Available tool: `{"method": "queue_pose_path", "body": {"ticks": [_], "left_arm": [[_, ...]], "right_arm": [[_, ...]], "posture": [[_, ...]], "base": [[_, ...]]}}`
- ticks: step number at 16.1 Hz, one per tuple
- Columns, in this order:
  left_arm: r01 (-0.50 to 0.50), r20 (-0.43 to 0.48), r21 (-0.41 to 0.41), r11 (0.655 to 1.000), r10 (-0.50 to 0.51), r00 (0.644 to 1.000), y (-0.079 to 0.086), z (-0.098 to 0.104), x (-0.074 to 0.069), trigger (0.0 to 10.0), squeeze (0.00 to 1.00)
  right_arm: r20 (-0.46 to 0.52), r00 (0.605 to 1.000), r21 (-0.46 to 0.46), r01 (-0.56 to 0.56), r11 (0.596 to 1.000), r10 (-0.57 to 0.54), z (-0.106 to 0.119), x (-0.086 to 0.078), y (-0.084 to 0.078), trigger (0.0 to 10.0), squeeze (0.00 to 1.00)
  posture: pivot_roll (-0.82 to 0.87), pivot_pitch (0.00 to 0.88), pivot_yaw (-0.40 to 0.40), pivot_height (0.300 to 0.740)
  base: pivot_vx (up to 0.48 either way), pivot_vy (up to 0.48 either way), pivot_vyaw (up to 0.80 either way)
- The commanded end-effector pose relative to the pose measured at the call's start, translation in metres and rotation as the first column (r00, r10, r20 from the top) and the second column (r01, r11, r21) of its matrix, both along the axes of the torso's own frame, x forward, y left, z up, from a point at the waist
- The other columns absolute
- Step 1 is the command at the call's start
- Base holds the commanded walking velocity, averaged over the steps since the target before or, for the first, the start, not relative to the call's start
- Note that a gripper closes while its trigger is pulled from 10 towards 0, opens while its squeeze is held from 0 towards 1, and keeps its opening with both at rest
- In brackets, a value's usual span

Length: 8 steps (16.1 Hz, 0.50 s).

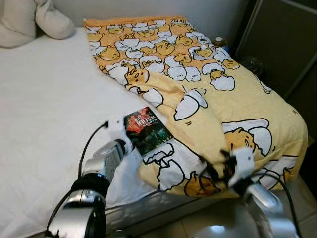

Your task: Clean up the room

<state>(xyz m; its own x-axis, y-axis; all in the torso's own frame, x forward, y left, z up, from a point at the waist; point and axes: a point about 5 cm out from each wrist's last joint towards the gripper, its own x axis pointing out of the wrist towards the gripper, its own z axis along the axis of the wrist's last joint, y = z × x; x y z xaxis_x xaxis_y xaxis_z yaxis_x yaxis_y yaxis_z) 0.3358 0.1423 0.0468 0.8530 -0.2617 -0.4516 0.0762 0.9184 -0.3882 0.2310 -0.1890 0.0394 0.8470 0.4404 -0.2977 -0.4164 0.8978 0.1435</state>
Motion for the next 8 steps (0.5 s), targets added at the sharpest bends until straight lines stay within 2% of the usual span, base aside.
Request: {"method": "queue_pose_path", "body": {"ticks": [1, 3, 4, 6, 8], "left_arm": [[-0.048, 0.025, 0.001, 0.999, 0.048, 0.999, 0.003, 0.008, 0.009, 10.0, 0.00], [-0.086, 0.084, -0.013, 0.996, 0.087, 0.993, 0.011, 0.026, 0.022, 10.0, 0.00], [-0.089, 0.088, -0.005, 0.996, 0.089, 0.992, 0.013, 0.027, 0.023, 10.0, 0.00], [-0.131, 0.036, -0.017, 0.991, 0.131, 0.991, 0.023, 0.016, 0.018, 10.0, 0.00], [-0.147, -0.011, -0.017, 0.989, 0.147, 0.989, 0.023, 0.004, 0.011, 10.0, 0.00]], "right_arm": [[0.016, 0.999, 0.005, -0.051, 0.999, 0.051, 0.008, 0.004, -0.001, 10.0, 0.00], [0.027, 0.990, 0.000, -0.141, 0.990, 0.141, 0.018, 0.010, 0.001, 10.0, 0.00], [0.032, 0.987, -0.004, -0.157, 0.988, 0.157, 0.020, 0.010, 0.002, 10.0, 0.00], [0.043, 0.980, -0.018, -0.192, 0.981, 0.193, 0.024, 0.014, 0.008, 10.0, 0.00], [0.065, 0.978, -0.037, -0.195, 0.980, 0.197, 0.023, 0.015, 0.014, 10.0, 0.00]], "posture": [[-0.05, 0.035, -0.014, 0.740], [-0.06, 0.039, -0.015, 0.740], [-0.06, 0.039, -0.015, 0.740], [-0.06, 0.046, -0.026, 0.740], [-0.06, 0.049, -0.032, 0.740]], "base": [[0.000, 0.000, 0.00], [0.000, 0.000, 0.00], [0.000, 0.000, 0.00], [0.000, 0.000, 0.00], [0.000, 0.000, 0.00]]}}
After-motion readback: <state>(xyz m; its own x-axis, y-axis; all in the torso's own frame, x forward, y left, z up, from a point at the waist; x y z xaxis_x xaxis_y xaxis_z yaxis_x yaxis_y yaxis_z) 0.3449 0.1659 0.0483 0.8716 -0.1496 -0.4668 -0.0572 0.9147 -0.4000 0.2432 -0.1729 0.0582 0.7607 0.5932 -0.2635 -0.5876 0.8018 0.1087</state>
